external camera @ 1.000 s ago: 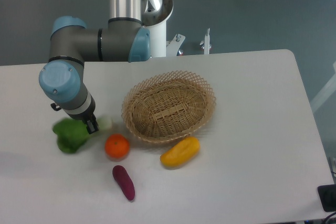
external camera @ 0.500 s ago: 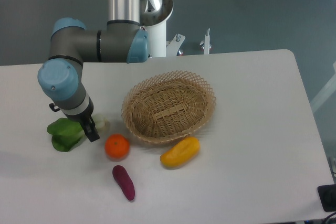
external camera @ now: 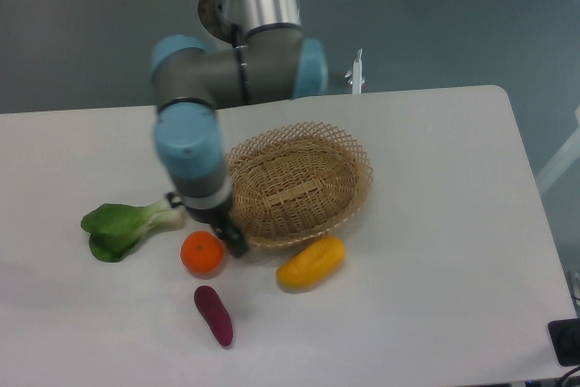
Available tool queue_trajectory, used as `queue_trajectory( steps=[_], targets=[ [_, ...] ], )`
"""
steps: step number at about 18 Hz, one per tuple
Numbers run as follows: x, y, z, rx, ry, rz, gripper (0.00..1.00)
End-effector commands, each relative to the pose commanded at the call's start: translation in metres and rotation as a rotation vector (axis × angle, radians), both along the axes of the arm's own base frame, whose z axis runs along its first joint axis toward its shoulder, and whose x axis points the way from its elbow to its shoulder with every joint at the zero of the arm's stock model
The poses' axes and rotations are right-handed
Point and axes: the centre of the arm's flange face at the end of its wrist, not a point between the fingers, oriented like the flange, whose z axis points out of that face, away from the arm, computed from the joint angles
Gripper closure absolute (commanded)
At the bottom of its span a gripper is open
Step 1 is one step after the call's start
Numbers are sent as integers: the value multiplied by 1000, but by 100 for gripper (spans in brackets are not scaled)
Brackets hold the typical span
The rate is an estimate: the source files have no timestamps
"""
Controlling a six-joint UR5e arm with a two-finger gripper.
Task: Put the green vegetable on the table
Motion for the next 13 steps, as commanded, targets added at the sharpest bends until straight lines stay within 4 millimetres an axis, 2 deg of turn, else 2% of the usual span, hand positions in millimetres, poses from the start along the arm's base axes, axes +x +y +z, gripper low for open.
queue_trajectory(
  steps=[5, 10, 13],
  targets=[
    [-81, -25, 6, 17, 19, 66, 0],
    [-141, -46, 22, 48, 46, 96, 0],
    [-176, -54, 23, 62, 59, 109, 0]
  ],
)
